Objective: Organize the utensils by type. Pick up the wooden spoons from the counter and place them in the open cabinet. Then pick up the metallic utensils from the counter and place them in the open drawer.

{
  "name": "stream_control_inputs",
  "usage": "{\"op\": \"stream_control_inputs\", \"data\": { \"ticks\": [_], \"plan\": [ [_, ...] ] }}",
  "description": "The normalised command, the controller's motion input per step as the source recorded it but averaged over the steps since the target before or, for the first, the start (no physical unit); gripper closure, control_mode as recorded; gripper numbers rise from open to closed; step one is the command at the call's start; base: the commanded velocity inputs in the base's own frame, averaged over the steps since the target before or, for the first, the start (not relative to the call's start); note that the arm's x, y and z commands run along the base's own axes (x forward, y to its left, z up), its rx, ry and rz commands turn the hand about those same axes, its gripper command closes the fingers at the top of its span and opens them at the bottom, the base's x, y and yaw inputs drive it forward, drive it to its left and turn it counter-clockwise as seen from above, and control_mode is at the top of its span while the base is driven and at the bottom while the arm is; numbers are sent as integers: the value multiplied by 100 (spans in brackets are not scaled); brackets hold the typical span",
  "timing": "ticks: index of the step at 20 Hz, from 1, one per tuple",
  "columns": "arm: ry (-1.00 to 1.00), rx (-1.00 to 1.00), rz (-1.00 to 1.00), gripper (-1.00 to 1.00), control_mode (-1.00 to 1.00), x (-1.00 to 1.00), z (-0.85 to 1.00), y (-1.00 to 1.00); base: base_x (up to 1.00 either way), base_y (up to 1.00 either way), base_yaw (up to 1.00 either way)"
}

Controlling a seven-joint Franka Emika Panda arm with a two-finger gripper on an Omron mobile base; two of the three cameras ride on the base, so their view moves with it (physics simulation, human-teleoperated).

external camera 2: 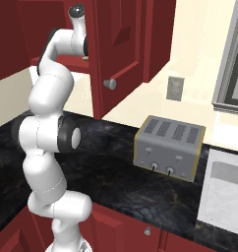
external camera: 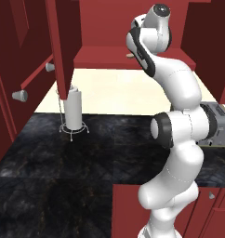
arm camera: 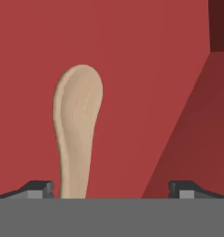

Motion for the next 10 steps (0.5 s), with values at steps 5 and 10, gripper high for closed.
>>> {"op": "stream_control_inputs", "data": {
  "ticks": [5, 10],
  "plan": [
    [0, -3, 0, -100, -100, 25, -17, 0, 0, 0, 0],
    [0, 0, 1, -100, -100, 60, -1, 0, 0, 0, 0]
  ]
}}
